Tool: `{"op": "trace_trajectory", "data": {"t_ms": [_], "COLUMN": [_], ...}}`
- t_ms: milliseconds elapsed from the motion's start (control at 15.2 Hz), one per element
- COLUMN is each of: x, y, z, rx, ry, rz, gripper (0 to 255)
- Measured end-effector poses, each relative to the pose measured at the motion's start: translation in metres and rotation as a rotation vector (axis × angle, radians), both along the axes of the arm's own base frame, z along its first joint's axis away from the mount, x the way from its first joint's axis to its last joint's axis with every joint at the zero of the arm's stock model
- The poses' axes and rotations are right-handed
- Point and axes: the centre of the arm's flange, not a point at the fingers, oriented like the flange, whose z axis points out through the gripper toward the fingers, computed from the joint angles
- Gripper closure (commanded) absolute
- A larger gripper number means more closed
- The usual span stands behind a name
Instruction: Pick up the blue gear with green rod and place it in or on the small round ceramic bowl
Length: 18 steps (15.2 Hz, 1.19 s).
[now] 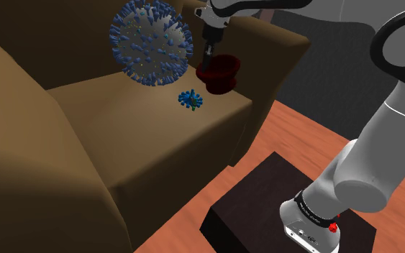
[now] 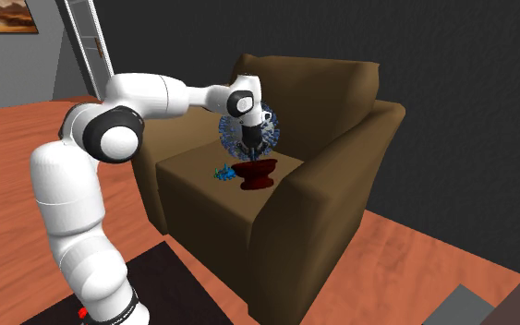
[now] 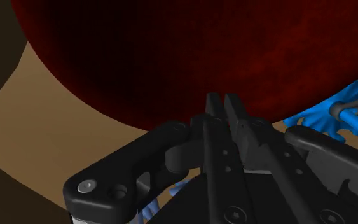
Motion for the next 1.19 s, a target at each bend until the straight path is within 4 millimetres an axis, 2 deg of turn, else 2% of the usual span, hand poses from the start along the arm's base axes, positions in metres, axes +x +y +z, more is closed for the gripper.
{"op": "trace_trajectory", "data": {"t_ms": [66, 198, 396, 660, 792, 1188], "x": [0.0, -0.009, -0.029, -0.055, -0.067, -0.069], "y": [0.0, 0.013, 0.044, 0.094, 0.11, 0.117], "z": [0.0, -0.001, -0.001, -0.005, -0.007, -0.033], "rx": [0.0, -0.001, -0.003, -0.007, -0.008, -0.009], "ry": [0.0, -0.001, -0.006, -0.012, -0.015, -0.016], "rz": [0.0, -0.011, -0.037, -0.075, -0.091, -0.098], "gripper": [0, 0, 0, 0, 0, 0]}}
